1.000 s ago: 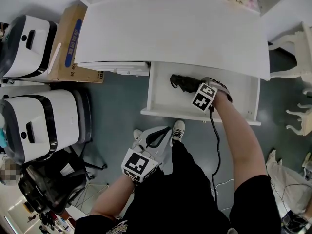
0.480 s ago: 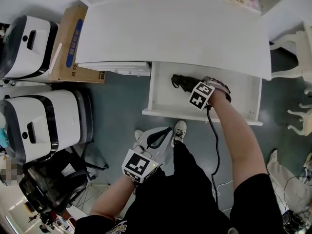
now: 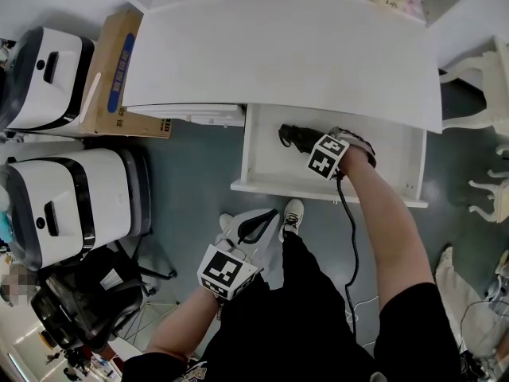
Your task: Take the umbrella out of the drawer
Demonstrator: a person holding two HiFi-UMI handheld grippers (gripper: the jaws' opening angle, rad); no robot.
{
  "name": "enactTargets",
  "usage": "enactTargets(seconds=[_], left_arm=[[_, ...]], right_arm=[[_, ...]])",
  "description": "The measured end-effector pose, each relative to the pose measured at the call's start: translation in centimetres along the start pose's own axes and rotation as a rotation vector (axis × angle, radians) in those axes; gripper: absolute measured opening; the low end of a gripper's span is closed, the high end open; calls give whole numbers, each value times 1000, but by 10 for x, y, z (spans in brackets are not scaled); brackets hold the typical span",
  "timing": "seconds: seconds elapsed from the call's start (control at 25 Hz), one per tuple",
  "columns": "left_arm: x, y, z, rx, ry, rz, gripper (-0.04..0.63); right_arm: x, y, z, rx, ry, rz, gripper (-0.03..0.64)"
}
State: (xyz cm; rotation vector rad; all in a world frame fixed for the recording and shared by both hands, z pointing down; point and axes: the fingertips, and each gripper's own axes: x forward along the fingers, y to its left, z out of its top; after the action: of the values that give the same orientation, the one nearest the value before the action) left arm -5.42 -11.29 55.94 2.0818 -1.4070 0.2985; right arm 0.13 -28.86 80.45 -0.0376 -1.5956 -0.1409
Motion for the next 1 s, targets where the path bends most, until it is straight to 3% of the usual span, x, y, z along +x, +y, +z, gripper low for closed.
enactTargets(seconds=[0.56, 1.0], left_arm=[[6, 2, 8, 23, 2, 2, 2], [0, -7, 17, 54, -18, -14, 2]], right_arm=[[-16, 4, 0, -9, -125, -57, 302], [-64, -2, -1, 124, -308, -136, 299]])
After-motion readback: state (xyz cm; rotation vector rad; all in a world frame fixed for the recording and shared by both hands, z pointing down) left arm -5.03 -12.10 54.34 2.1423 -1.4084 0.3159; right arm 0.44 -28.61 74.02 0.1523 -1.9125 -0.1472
